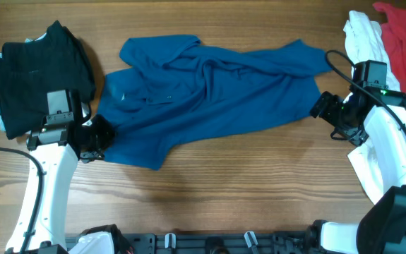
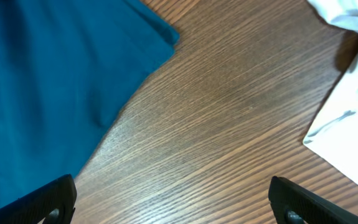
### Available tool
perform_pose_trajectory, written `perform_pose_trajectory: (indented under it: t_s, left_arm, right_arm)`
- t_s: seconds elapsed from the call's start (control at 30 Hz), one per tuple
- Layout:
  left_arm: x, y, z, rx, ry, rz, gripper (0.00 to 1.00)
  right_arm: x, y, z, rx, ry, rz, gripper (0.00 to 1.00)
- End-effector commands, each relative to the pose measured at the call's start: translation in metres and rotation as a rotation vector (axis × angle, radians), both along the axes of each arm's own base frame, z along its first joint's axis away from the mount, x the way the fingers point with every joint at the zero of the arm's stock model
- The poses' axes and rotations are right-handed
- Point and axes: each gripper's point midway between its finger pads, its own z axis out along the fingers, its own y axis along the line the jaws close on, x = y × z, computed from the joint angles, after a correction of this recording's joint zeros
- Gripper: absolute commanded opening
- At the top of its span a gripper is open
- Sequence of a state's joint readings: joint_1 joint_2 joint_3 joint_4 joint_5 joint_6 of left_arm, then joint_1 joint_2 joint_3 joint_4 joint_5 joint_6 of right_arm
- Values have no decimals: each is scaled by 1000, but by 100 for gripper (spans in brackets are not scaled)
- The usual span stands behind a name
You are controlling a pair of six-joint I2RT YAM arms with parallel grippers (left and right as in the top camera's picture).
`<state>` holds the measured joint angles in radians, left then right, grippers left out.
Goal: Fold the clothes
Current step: 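Grasp the shirt's near corners with left and right grippers, then lift the shirt with both grippers and swing it forward to flatten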
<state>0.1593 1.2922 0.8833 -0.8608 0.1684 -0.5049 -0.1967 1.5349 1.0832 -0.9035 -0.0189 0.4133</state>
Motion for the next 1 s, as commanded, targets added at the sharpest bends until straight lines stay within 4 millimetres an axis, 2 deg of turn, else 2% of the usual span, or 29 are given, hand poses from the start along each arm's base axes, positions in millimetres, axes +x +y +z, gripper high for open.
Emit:
perform_pose_trajectory:
  t_s: [0.0,0.23,0.53,0.77,0.83,0.97]
  left_arm:
    - [3,6,3,27,-9,-5,4]
    - [2,8,3,38,-6,-2,4]
    - [0,7,2,36,5,-2,4]
    - [0,7,2,36,5,-2,4]
    - [0,7,2,36,5,-2,4]
    - [0,7,2,35,5,-2,4]
  right_arm:
    - [-4,4,-20,23,59,50,100]
    - [7,6,-47,56,83,42,100]
    - [27,6,-61,85,37,-52,99]
    - [34,3,-77,87,41,-100,96]
    - [38,2,-80,87,31,-109,95]
    - [44,1,-85,89,16,-144,86]
